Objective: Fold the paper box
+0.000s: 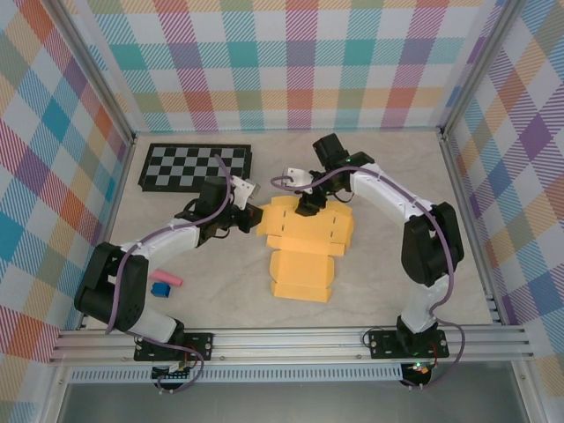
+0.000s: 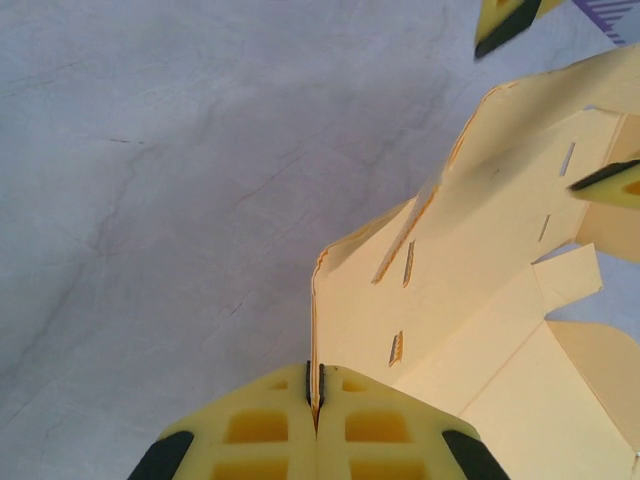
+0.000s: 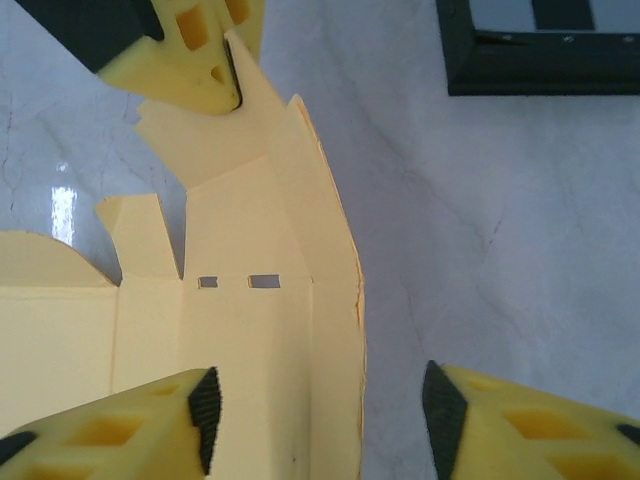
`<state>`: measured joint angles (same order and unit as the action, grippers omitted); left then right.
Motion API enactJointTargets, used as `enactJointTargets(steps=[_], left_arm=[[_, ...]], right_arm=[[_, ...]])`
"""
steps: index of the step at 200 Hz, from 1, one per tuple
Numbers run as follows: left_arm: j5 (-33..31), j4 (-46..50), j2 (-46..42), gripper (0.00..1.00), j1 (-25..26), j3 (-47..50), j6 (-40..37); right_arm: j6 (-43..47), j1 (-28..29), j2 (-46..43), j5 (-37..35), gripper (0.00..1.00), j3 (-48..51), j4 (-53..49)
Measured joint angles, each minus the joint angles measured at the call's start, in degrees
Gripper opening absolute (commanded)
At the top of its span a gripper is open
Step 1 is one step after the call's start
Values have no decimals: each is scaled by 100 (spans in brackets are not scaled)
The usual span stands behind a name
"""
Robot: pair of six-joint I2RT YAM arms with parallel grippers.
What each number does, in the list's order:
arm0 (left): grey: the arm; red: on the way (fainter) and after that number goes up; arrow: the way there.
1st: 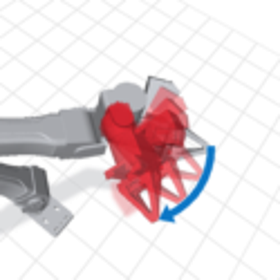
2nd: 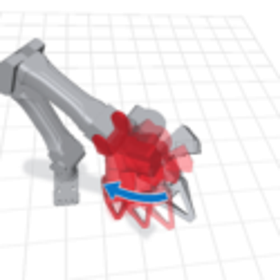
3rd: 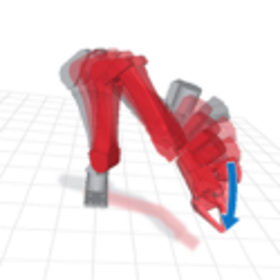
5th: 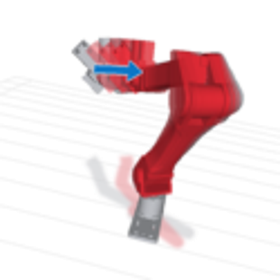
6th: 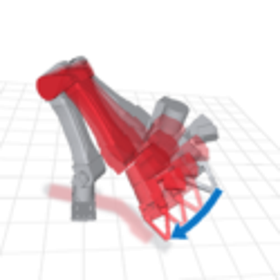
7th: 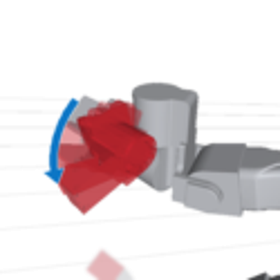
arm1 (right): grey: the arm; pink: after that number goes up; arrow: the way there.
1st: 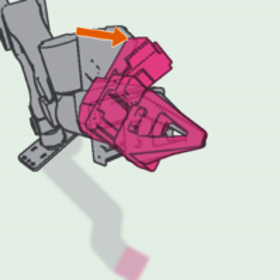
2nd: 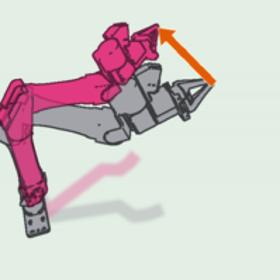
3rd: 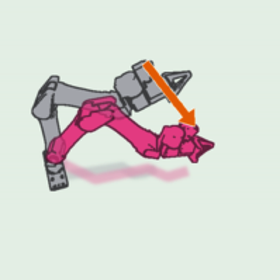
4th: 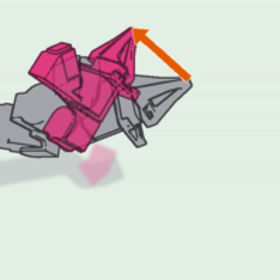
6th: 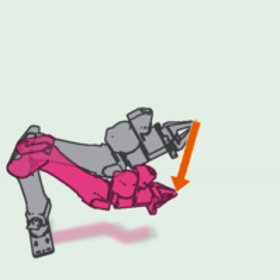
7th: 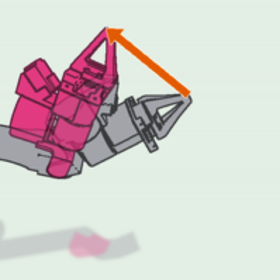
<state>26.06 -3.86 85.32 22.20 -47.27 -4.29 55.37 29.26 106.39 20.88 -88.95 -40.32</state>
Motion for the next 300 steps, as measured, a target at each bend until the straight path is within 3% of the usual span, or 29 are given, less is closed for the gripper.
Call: enactJointTargets(steps=[15, 32, 41, 54, 74, 82, 118, 153, 207, 231, 254, 300], left_arm=[[28, -52, 4, 0, 0, 0, -4], [33, -122, 24, 2, -2, 0, -7], [37, -136, 61, 21, -11, -2, 2], [44, -186, 131, 38, -31, -4, -2], [46, -225, 210, 89, -138, -13, 151], [44, -227, 201, 99, -190, -13, 229], [-17, -621, -555, 100, -254, 614, 994], [-229, -1106, -1523, 100, -9, 1604, 1803], [-258, -1683, -706, 91, 269, 1729, 2168], [-280, -1985, -444, 94, 219, 1714, 2284], [-164, -2328, -656, 82, -50, 1722, 2417], [177, -1891, -1648, 91, -699, 1349, 2055]], right_arm=[[170, 0, 138, -2, 24, 0, -68], [293, 0, 225, -31, 14, 15, -109], [352, 2, 225, -50, 12, 55, -87], [363, 11, 184, -81, 10, 162, 50], [306, 11, 87, -157, 3, 396, 284], [225, 11, 79, -190, 0, 411, 337], [-308, 11, 81, -437, 0, 330, 466], [-1281, -173, 81, -238, 0, 175, 514], [-2133, -682, 57, 372, 0, 111, 450], [-1943, -623, -125, 376, 0, 332, 481], [-1443, -479, -337, 249, 1, 732, 492], [-345, -122, -721, -26, 4, 1600, 1008]])
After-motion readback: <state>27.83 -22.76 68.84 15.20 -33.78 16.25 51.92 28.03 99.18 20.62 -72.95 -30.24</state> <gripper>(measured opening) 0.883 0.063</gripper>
